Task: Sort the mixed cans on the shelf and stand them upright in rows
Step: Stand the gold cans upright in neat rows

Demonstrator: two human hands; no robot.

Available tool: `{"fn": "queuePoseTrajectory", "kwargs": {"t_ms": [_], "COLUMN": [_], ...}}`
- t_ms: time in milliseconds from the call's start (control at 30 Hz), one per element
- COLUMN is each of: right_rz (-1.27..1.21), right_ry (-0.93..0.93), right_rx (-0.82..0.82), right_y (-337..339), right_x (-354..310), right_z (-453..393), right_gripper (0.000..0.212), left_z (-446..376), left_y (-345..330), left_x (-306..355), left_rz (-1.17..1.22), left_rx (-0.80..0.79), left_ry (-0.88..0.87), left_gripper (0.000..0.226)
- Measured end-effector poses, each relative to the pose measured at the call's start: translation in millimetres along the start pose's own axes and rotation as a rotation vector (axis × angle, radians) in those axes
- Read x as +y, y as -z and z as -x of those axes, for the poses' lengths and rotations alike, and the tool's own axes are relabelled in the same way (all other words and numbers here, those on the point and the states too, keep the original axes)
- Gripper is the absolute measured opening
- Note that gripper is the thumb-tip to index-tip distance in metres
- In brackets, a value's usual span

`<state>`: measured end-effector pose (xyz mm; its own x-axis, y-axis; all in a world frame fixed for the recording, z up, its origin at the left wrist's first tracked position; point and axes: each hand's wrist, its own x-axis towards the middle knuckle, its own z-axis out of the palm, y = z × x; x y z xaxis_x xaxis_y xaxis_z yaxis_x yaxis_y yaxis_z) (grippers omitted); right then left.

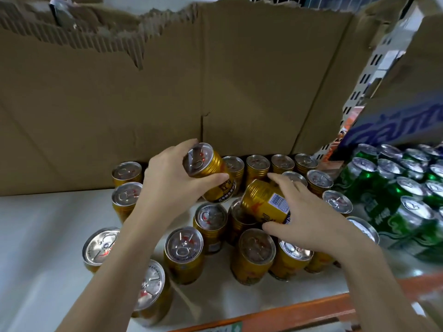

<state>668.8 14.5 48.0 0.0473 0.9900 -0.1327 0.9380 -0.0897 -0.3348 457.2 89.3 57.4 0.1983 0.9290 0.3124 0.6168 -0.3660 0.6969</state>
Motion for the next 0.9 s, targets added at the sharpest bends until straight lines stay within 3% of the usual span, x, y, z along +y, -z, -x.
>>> {"fn": "queuePoseTrajectory", "kwargs": {"t_ms": [100, 233, 333, 500, 600, 900], "right_rz": [0.05, 0.09, -0.036, -0.258, -0.405, -0.557], "right_ry": [-0.008, 0.032, 0.042, 0.106, 0.14, 0.231], "right_rx": [-0.067, 0.012, 0.025, 0.17, 0.221, -0.088], "right_y": [4, 5, 9, 28, 40, 50], "right_x": [-3, -7, -2, 14, 26, 49], "right_z": [-10, -20, -27, -39, -55, -102], "right_gripper": [0.091, 0.082, 0.076, 0.091, 0.079, 0.069], "left_z": [-4, -13, -23, -43, -53, -80], "left_y": [-2, -1, -3, -13, -24, -51], "left_x": [-1, -2, -1, 4, 8, 18], "left_rz": [-0.016, -0.025, -0.05, -0.141, -0.167, -0.553], "left_rx": [0.006, -0.001, -0.038, -0.13, -0.234, -0.445], "left_ry": [-0.032, -0.067, -0.087, -0.122, -0.125, -0.168], "left_gripper": [0.085, 0.081, 0.076, 0.075, 0.074, 0.075]}}
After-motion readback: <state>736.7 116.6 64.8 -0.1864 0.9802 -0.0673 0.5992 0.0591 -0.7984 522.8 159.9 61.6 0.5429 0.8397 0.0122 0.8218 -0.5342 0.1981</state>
